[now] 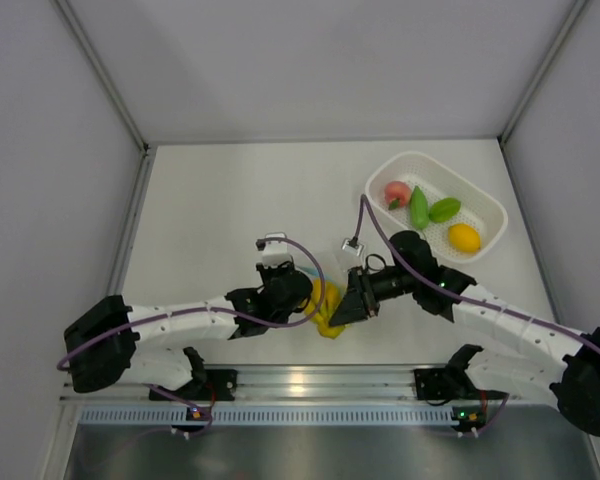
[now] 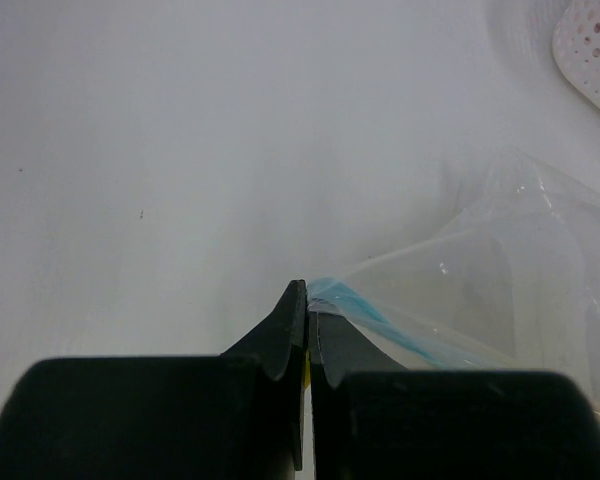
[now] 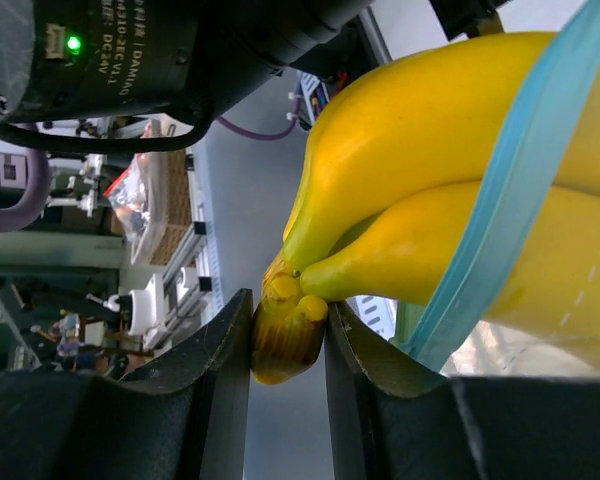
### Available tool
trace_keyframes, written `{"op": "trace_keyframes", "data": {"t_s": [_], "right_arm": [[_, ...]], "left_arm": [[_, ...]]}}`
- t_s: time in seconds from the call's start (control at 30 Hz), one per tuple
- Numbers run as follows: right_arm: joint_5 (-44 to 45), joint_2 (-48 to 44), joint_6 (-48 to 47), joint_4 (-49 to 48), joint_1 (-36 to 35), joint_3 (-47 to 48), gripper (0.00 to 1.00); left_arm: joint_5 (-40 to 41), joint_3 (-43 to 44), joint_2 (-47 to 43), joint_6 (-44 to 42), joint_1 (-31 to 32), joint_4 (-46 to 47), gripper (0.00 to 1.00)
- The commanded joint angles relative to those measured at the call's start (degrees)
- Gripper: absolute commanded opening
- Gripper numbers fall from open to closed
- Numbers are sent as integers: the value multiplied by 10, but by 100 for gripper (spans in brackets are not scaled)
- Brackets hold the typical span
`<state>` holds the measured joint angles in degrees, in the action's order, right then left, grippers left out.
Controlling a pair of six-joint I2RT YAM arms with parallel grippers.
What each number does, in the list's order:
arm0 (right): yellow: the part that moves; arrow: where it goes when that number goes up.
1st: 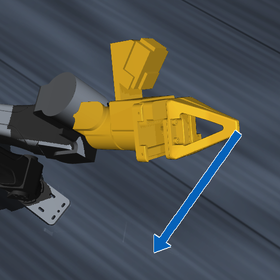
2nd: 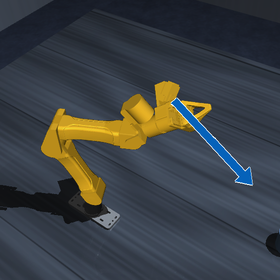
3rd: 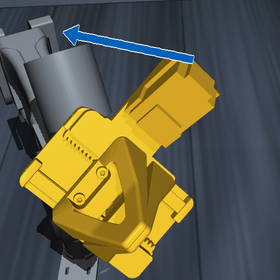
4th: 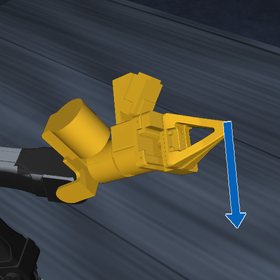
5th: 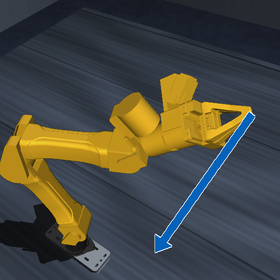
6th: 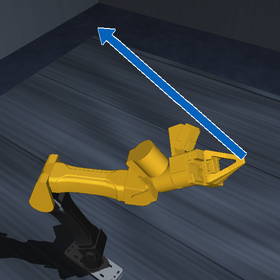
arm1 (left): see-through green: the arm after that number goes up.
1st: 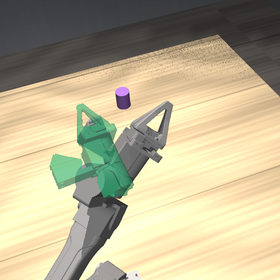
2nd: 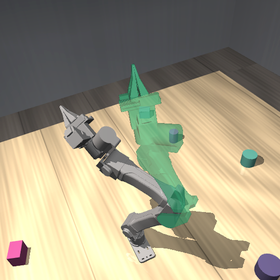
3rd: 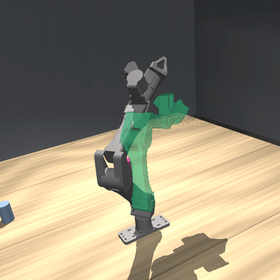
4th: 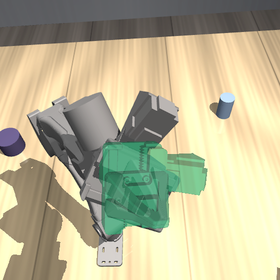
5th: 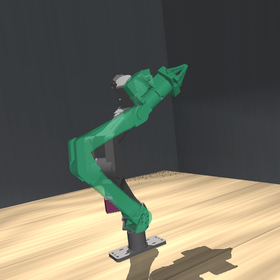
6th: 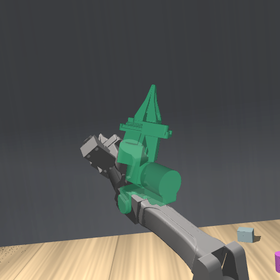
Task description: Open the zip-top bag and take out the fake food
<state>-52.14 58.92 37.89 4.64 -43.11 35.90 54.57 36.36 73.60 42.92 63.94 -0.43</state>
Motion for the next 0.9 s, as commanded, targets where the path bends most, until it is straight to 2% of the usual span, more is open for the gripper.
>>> {"op": "trace_keyframes", "data": {"t_s": [0.0, 0.07, 0.23, 0.43, 0.5, 0.57, 0.7, 0.77, 0.87], "right_arm": [[-75, 1, -13, -167, -10, 85, 0], [-60, 15, -54, -129, -8, 101, 0], [-53, 36, -37, -181, -4, 124, 0], [-23, 50, -77, -204, -3, 161, 0], [8, 52, -104, -175, -1, 173, 0], [20, 65, -141, -115, 0, 189, 0], [75, 86, -178, -49, 7, 199, 0], [90, 94, -172, -33, 7, 196, 0], [173, 109, -133, -10, 4, 184, 0]], "left_arm": [[-81, 5, -15, -38, 5, 35, 0], [-125, 10, -32, -45, 5, 34, 0], [-218, 26, -48, -46, 3, 25, 0], [-356, 42, -51, 13, -37, 6, 0], [-383, 42, -56, 31, -53, -11, 0], [-389, 48, -63, 48, -68, -37, 0], [-303, 61, -79, 72, -76, -105, 0], [-279, 64, -87, 82, -76, -120, 0], [-238, 71, -106, 96, -77, -146, 0]]}}
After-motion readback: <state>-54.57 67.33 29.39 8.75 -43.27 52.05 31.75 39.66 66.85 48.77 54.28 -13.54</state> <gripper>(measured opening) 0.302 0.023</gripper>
